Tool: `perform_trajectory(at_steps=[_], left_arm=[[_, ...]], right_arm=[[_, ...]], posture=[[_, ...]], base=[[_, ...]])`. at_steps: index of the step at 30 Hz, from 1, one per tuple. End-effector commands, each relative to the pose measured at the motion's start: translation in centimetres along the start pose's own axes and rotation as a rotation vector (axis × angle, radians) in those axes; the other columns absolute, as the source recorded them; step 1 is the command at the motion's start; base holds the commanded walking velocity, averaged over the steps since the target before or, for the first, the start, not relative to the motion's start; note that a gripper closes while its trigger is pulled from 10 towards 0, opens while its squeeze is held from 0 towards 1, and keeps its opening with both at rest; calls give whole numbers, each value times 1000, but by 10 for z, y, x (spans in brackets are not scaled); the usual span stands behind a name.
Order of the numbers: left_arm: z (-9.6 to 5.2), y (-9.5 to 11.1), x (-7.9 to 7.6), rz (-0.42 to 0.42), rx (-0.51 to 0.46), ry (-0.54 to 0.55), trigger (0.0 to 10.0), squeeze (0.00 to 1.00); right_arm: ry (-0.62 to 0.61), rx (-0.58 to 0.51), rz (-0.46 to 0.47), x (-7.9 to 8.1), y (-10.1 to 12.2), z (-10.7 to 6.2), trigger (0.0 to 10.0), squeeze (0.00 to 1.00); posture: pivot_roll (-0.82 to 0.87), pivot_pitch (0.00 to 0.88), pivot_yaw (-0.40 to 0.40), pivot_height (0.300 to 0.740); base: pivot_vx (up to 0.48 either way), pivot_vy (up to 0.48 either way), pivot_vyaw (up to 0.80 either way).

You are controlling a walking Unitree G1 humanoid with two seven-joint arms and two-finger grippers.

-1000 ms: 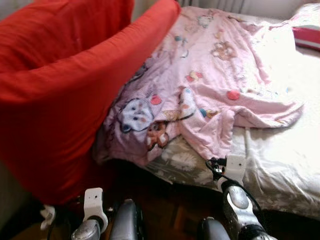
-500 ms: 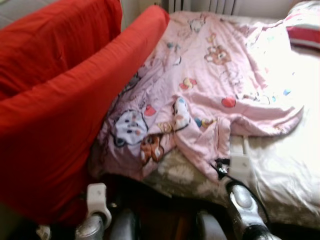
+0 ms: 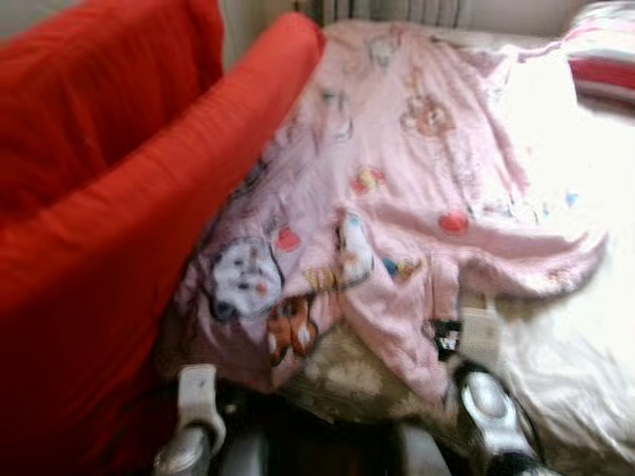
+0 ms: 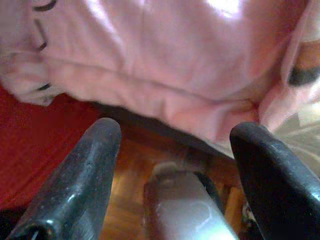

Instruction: Clean up the room

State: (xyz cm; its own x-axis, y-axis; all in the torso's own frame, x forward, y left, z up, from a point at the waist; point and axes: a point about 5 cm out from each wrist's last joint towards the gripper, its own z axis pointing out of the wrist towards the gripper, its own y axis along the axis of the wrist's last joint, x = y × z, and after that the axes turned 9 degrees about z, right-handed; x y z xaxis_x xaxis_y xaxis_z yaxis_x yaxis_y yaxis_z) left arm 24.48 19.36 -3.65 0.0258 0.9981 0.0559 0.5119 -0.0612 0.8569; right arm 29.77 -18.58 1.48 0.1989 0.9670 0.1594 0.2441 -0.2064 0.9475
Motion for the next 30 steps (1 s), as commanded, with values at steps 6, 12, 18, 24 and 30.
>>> perform_trajectory(at_steps=[6,12,18,24,30], left_arm=[[-6,-11,11,14,41,29,10000,0],[-6,-11,11,12,40,29,10000,0],[-7,-14,12,10,52,28,10000,0],[-8,-17,14,10,64,31,10000,0],[-10,-19,16,13,71,32,10000,0]], right_arm=[[69,99,-19,13,-19,-6,10000,0],[72,150,-41,13,-26,-8,10000,1000],[103,212,-44,13,-33,-10,10000,1000],[111,279,-68,8,-40,-13,10000,1000],[98,298,-64,4,-40,-12,10000,1000]], posture=[[-18,187,24,626],[-17,193,24,626],[-16,198,25,626],[-10,206,29,626],[-4,218,35,626]], base=[[142,0,0],[0,0,0],[0,0,0],[0,0,0],[0,0,0]])
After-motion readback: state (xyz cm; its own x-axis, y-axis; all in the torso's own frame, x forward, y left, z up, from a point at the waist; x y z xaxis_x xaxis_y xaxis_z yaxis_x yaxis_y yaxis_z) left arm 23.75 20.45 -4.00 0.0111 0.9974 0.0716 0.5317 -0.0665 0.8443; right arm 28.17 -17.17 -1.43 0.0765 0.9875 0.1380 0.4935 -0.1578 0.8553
